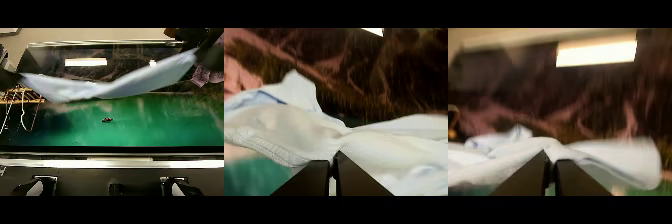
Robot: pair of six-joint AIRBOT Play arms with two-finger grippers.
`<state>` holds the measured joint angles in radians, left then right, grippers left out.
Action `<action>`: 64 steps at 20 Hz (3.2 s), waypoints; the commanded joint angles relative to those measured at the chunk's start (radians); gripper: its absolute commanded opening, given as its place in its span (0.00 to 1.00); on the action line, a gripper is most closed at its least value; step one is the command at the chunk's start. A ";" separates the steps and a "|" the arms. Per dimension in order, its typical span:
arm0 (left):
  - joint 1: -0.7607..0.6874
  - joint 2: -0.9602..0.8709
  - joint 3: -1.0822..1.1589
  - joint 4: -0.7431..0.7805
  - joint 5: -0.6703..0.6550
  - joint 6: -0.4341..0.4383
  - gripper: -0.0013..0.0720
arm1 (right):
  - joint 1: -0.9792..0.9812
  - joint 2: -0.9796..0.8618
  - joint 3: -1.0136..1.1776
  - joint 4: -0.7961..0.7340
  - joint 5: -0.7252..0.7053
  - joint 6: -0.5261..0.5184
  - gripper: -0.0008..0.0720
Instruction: Fold the clothes and pants, and hang the long-sleeved shirts on hangers.
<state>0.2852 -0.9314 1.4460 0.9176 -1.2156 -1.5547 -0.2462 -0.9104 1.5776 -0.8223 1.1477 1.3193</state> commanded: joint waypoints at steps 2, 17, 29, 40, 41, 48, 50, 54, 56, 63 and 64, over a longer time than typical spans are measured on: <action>0.000 0.181 0.265 0.330 0.002 -0.274 0.04 | 0.002 0.233 0.229 -0.157 -0.040 0.146 0.06; -0.052 -0.277 0.234 0.252 -0.107 -0.047 0.04 | 0.002 -0.277 0.233 -0.354 0.270 0.359 0.06; -0.226 -1.036 0.251 0.237 0.212 0.004 0.04 | 0.003 -1.056 0.227 -0.106 -0.088 0.254 0.07; -0.075 -0.857 0.378 0.238 -0.155 0.049 0.65 | -0.110 -0.887 0.227 -0.180 0.308 0.165 0.74; -0.050 -0.820 0.374 0.236 -0.188 0.048 0.65 | -0.134 -0.847 0.219 -0.224 0.362 0.135 0.72; 0.069 -0.484 -0.045 0.181 -0.173 0.032 0.65 | -0.288 -0.489 -0.373 -0.212 0.362 0.038 0.73; 0.084 -0.389 -0.194 0.181 -0.127 0.030 0.65 | -0.299 -0.425 -0.568 -0.227 0.334 -0.003 0.73; 0.088 -0.284 -0.369 0.181 -0.081 0.029 0.65 | -0.299 -0.403 -0.784 -0.245 0.259 -0.076 0.73; 0.089 -0.271 -0.397 0.182 -0.082 0.030 0.65 | -0.299 -0.403 -0.838 -0.249 0.229 -0.112 0.73; 0.088 -0.271 -0.399 0.181 -0.074 0.030 0.65 | -0.299 -0.403 -0.904 -0.260 0.143 -0.153 0.73; 0.088 -0.271 -0.399 0.181 -0.074 0.029 0.65 | -0.299 -0.403 -0.904 -0.260 0.133 -0.153 0.73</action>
<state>0.3721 -1.2060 1.0531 1.0985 -1.2938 -1.5253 -0.5449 -1.3136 0.6910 -1.0737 1.3304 1.1847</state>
